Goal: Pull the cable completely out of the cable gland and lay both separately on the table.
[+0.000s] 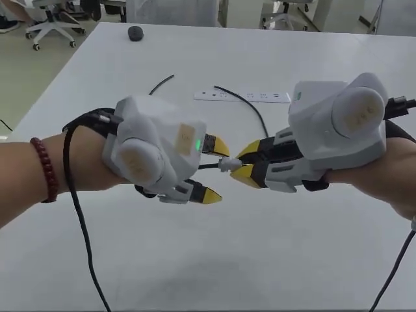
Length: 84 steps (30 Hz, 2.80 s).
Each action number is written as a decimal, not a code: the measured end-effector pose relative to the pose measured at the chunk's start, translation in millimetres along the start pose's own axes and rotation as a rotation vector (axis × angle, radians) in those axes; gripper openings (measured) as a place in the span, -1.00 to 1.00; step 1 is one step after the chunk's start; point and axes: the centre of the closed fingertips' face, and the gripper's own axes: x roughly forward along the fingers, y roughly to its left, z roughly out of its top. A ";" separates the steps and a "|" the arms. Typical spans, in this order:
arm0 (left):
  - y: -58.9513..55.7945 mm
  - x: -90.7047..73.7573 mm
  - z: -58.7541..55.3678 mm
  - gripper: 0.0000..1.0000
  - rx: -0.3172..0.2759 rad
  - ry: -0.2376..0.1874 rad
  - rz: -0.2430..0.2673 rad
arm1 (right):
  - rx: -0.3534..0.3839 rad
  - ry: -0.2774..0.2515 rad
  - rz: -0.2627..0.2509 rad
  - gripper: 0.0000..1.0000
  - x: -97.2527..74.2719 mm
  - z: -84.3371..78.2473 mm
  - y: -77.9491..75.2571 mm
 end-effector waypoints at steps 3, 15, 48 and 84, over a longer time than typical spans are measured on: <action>-1.1 0.1 -1.1 -0.24 -0.003 0.003 0.004 | 0.002 0.000 0.003 -0.84 0.2 0.1 0.5; -5.6 0.9 -5.5 -0.32 -0.009 0.030 0.011 | -0.019 0.007 0.029 -0.84 1.8 -0.1 6.3; 16.7 -17.1 3.6 -0.68 -0.092 -0.076 0.149 | 0.053 -0.066 0.057 -0.85 -3.3 12.2 4.4; 12.1 -36.4 6.9 -0.72 -0.150 -0.134 0.143 | 0.348 -0.299 0.212 -0.59 -33.2 31.6 7.1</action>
